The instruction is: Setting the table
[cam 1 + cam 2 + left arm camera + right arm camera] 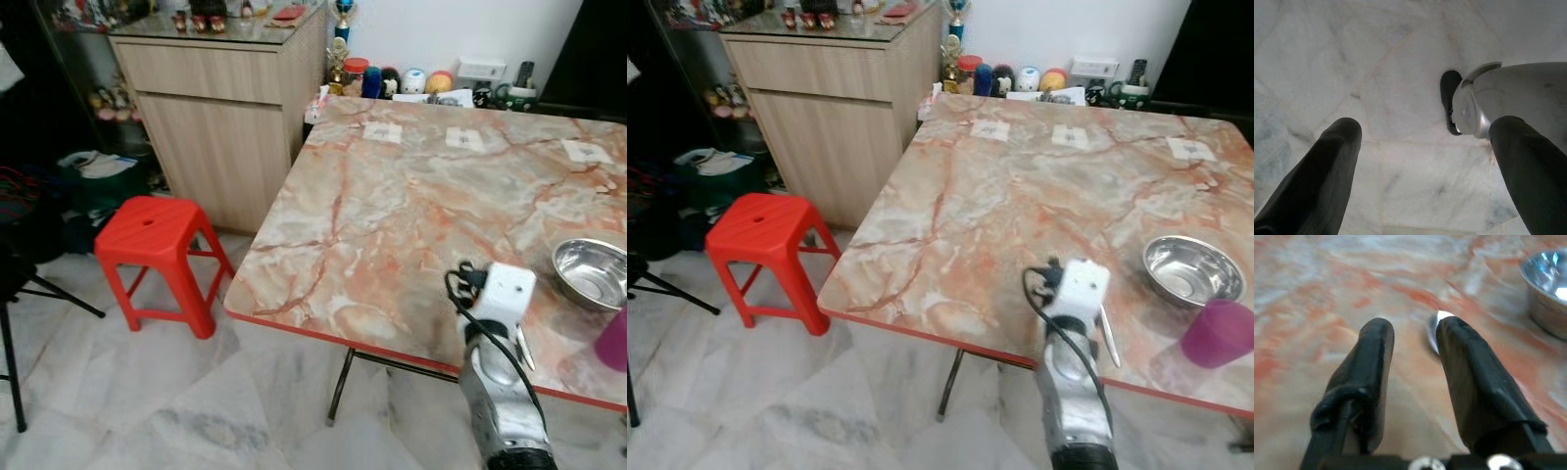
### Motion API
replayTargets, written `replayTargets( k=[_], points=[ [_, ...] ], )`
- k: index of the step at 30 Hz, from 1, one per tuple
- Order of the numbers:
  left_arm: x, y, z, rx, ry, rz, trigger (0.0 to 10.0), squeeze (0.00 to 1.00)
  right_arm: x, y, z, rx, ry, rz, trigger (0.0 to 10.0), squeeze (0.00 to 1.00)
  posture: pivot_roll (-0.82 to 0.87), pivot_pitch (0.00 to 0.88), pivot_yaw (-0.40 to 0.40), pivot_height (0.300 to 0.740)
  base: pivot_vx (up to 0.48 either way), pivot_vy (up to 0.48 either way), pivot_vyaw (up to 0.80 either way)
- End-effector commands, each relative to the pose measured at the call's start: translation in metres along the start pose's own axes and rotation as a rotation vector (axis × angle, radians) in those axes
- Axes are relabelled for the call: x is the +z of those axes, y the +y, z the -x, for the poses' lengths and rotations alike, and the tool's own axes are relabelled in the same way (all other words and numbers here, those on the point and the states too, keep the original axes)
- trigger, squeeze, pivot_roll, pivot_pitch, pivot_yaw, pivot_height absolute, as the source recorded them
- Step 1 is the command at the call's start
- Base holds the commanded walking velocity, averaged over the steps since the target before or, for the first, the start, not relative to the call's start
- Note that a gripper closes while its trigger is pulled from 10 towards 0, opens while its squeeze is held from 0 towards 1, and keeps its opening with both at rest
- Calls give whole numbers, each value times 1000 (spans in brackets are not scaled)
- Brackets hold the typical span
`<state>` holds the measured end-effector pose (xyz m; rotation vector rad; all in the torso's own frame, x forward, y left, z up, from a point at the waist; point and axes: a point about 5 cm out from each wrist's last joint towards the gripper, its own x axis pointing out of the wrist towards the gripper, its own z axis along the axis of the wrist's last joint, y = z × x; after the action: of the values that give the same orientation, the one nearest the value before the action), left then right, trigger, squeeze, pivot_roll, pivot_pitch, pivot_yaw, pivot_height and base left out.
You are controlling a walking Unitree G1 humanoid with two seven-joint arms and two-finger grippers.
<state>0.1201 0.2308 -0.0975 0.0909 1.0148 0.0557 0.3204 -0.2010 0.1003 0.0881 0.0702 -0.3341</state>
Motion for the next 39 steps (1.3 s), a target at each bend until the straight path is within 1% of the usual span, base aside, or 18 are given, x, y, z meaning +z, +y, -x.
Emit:
replayTargets(
  k=[1,4,5,6,7,8,9,10,11,13,19,23,32,36,39],
  points=[
    [-6,-1,1,-10,27,-19,10000,0,-5,-4,-3,-8,59,3,10000,1000,21,81,3,740,0,0,0],
    [-6,-1,1,-9,27,-18,10000,0,-4,-11,-8,-8,84,31,10000,1000,20,81,3,740,0,0,0],
    [-6,-1,1,-10,28,-18,10000,0,-2,-13,-9,-3,92,54,10000,937,19,81,4,740,0,0,0],
    [-6,-1,1,-10,28,-18,10000,0,-2,-15,-10,-2,97,64,10000,937,19,81,4,740,0,0,0],
    [-6,-1,1,-10,28,-19,10000,0,-2,-17,-11,0,100,72,10000,569,19,81,4,740,0,0,0],
    [-6,-1,1,-11,28,-18,10000,0,-1,-19,-12,3,100,77,10000,239,19,81,4,740,0,0,0],
    [-6,-1,1,-11,28,-18,10000,0,0,-19,-12,5,101,82,10000,75,18,82,4,740,0,0,0],
    [-6,0,1,-11,28,-18,10000,0,0,-20,-12,6,101,85,10000,75,18,82,4,740,0,0,0],
    [-6,-1,1,-11,28,-18,10000,0,0,-21,-13,18,108,98,10000,0,18,82,4,740,0,0,0],
    [-6,-1,1,-12,28,-19,10000,0,0,-26,-14,31,117,118,10000,0,18,82,4,740,0,0,0],
    [-7,0,1,-10,28,-19,10000,0,2,-35,-14,4,127,101,10000,0,20,84,4,740,0,0,0],
    [-6,0,1,-11,28,-20,10000,0,2,-44,-16,-1,153,55,10000,0,17,84,6,740,0,0,0],
    [-6,0,1,-11,28,-20,10000,0,4,-48,-19,29,168,44,10000,0,17,84,7,740,0,0,0],
    [-6,0,1,-10,28,-21,10000,0,1,-48,-19,67,201,37,10000,0,19,85,8,740,0,0,0],
    [-6,0,1,-11,28,-21,10000,0,-1,-50,-19,62,209,41,10000,0,19,85,8,740,0,0,0]
  ],
)
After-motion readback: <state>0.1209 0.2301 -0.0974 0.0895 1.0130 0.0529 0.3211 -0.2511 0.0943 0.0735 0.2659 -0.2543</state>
